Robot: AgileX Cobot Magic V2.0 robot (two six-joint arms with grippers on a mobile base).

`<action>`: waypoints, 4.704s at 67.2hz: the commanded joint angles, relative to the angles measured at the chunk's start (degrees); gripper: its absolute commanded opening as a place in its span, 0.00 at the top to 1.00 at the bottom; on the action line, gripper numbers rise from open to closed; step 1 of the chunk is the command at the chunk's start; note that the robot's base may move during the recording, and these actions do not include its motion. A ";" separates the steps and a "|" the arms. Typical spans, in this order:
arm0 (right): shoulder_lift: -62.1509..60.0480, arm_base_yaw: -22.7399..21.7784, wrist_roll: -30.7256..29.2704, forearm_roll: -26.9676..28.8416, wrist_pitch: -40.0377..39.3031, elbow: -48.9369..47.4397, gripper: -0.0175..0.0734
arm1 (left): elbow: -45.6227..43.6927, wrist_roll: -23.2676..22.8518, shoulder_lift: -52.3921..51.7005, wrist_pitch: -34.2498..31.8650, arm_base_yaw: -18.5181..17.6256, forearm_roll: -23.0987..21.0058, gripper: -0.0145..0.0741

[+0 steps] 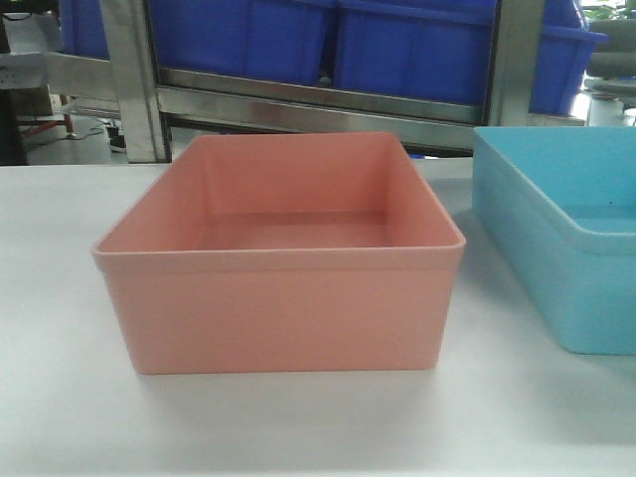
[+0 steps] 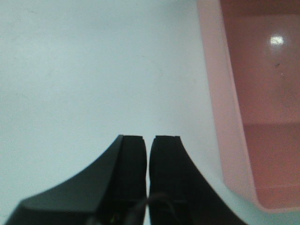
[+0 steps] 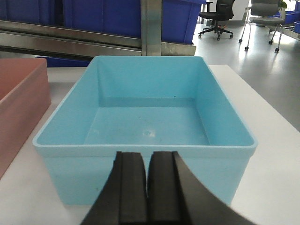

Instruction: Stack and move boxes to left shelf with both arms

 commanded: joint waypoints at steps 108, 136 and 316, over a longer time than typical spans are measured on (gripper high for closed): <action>67.57 -3.33 -0.21 -0.24 42.13 -74.68 0.16 | 36.10 0.13 -46.14 -26.96 0.93 5.91 0.85; 89.05 -16.88 -19.58 5.03 54.56 -90.79 0.16 | 36.10 0.13 -46.14 -26.73 0.93 5.91 0.85; 88.46 14.19 14.42 14.86 36.72 -90.95 0.75 | 36.10 0.13 -46.14 -24.23 0.81 8.42 0.85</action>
